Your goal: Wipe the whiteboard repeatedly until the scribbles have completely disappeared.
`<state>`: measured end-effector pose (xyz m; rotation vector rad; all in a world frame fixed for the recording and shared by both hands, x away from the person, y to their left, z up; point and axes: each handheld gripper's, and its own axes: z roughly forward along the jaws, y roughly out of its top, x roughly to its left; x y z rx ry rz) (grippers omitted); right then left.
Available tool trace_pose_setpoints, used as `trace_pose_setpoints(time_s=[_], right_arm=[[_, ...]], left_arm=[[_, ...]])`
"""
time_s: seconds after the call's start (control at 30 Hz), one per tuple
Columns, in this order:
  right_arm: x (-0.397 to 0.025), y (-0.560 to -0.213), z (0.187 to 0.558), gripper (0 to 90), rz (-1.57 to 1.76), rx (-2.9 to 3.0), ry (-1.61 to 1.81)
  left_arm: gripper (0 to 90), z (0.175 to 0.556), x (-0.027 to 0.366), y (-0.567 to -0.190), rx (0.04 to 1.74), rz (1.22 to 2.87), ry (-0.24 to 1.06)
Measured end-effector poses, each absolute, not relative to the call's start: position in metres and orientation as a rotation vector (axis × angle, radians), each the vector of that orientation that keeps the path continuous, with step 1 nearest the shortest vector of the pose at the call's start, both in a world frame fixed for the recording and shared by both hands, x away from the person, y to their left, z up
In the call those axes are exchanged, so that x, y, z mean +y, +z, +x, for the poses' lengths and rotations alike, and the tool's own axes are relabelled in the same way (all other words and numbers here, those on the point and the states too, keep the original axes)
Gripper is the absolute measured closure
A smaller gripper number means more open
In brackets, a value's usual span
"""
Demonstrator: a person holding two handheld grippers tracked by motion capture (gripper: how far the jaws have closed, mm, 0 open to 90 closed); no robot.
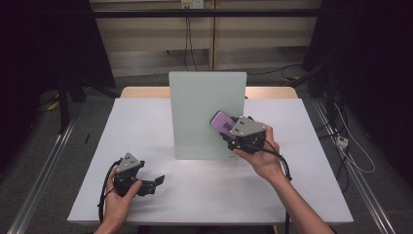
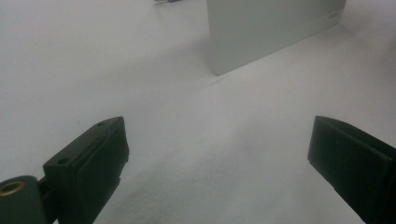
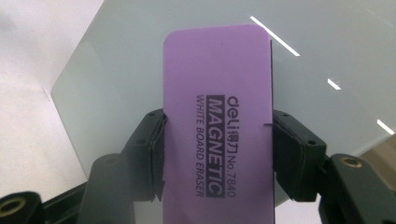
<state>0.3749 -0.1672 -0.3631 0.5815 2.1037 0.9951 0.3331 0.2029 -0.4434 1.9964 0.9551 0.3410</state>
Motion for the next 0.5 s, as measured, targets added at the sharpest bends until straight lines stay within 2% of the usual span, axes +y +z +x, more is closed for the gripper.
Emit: trace_pose_setpoints(time_s=[0.2,0.5], right_arm=[[-0.163,-0.37,0.373,42.2,0.576,2.106,0.994],[-0.146,-0.4,0.365,42.2,0.502,2.209,0.948]], left_arm=[[5.0,0.333,0.202,-0.443,0.955,1.999,0.337],[5.0,0.333,0.203,-0.443,0.951,1.996,0.342]])
